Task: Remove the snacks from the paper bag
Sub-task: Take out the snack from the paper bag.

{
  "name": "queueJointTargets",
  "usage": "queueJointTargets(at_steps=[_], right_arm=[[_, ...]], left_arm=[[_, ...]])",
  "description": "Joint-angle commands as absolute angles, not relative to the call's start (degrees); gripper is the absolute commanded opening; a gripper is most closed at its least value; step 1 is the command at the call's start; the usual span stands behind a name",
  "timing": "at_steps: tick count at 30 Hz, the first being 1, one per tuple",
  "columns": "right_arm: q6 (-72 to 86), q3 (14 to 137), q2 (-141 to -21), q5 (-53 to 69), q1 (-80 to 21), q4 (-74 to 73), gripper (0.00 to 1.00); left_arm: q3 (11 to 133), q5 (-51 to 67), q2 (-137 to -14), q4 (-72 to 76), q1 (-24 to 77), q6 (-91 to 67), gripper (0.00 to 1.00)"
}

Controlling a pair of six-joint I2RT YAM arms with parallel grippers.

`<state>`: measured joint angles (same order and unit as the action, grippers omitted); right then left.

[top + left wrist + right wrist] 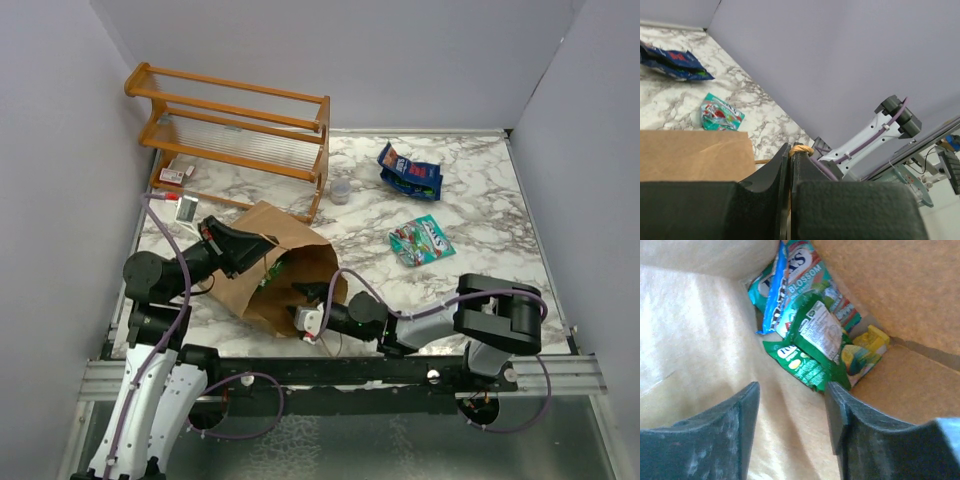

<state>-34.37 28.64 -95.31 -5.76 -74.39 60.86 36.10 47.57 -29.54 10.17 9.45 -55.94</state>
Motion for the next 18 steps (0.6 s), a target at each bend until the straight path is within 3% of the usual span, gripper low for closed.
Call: queueJointTargets(at_steps=[1, 11, 18], right_arm=[[-48.55, 33.07, -97.60, 0.73, -72.86, 60.25, 0.44], [-54.06, 45.87, -97.91, 12.92, -65.76, 35.52, 0.46], [-60.90, 48.58, -101.70, 12.26, -65.01, 33.54, 0.48]], left_arm=[[39.01, 47.51, -29.74, 10.72, 9.58, -54.90, 0.00], [37.41, 49.21, -28.89, 11.37, 9.58, -54.48, 0.00], [37.50, 49.15, -28.24, 11.88, 9.58, -54.81, 0.00]])
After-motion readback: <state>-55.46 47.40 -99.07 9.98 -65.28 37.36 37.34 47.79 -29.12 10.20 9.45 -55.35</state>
